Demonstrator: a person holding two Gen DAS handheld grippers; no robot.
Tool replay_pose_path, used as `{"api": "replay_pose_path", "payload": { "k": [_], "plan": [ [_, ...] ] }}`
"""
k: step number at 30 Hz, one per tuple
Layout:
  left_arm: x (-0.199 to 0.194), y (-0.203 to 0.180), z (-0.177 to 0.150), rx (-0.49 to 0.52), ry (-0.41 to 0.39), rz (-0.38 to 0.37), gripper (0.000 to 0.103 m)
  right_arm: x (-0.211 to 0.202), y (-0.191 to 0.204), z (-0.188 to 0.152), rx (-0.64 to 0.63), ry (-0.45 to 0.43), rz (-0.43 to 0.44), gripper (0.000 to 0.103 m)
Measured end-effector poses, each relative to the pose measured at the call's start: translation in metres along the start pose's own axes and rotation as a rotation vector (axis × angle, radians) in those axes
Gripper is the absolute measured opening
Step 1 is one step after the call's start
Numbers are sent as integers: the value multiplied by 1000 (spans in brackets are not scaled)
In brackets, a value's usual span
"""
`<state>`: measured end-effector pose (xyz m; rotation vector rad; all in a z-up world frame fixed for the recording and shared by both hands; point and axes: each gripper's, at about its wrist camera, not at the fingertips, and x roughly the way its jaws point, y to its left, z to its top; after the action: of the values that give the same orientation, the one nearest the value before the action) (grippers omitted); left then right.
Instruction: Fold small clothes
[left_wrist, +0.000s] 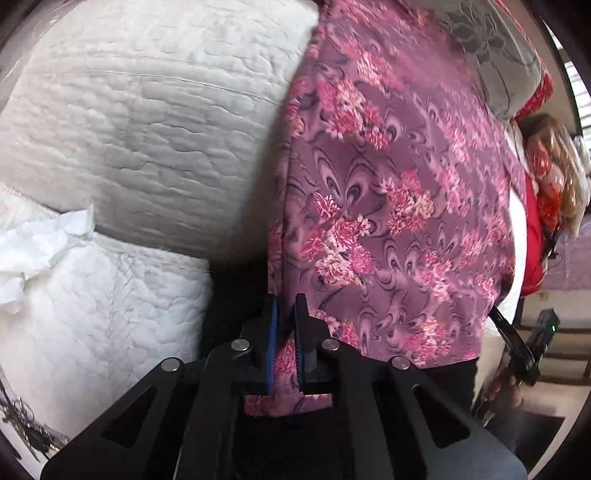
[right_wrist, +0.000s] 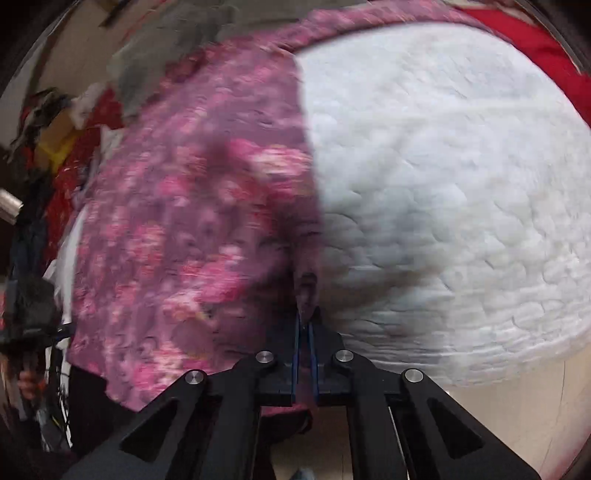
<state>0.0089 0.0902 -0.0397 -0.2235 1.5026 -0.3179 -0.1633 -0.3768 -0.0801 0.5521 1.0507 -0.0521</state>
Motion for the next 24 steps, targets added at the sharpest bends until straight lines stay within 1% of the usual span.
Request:
{"api": "replay_pose_path", "payload": {
  "k": [2, 3, 4, 5, 6, 9, 10, 11, 12, 13, 14, 15, 16, 18, 20, 22, 23, 24],
  "plan": [
    [-11, 4, -1, -3, -19, 10, 5, -25, 3, 2, 1, -70, 65, 3],
    [-14, 6, -1, -4, -23, 26, 5, -41, 0, 3, 24, -111, 87, 3],
    [-14, 9, -1, -10, -19, 53, 5, -49, -4, 5, 37, -129, 89, 3],
    [-15, 13, 0, -19, -12, 69, 5, -54, -10, 6, 51, -132, 81, 3],
    [-17, 17, 0, -33, -11, 82, 5, -53, -16, 6, 59, -115, 67, 3],
    [-29, 18, 3, -18, -46, 98, 5, -39, -26, 8, 60, -16, -40, 4],
    [-38, 10, 10, 9, -73, 107, 5, -40, -27, 12, 61, -22, -50, 7],
    [-43, 1, 18, 38, -97, 113, 7, -45, -27, 19, 61, -50, -48, 10],
    [-46, -7, 27, 61, -114, 112, 11, -54, -24, 32, 61, -105, -30, 10],
    [-51, -20, 40, 91, -137, 103, 15, -58, -19, 42, 59, -140, -2, 11],
    [-51, -29, 52, 113, -155, 98, 27, -61, -12, 58, 54, -179, 31, 11],
    [-51, -41, 65, 132, -175, 100, 41, -58, -5, 72, 46, -200, 45, 16],
    [-48, -54, 79, 152, -200, 108, 45, -53, 3, 89, 32, -220, 44, 27],
    [-36, -81, 109, 188, -233, 121, 47, -31, 18, 122, 5, -231, 14, 39],
    [-20, -102, 134, 201, -238, 117, 47, -7, 29, 147, 4, -226, -3, 39],
    [-2, -122, 153, 202, -242, 99, 47, 16, 36, 167, 2, -227, 27, 33],
    [7, -129, 161, 204, -244, 106, 47, 25, 37, 175, -2, -220, 12, 34],
    [15, -133, 167, 204, -240, 118, 47, 41, 38, 183, -7, -186, -26, 34]
  ]
}}
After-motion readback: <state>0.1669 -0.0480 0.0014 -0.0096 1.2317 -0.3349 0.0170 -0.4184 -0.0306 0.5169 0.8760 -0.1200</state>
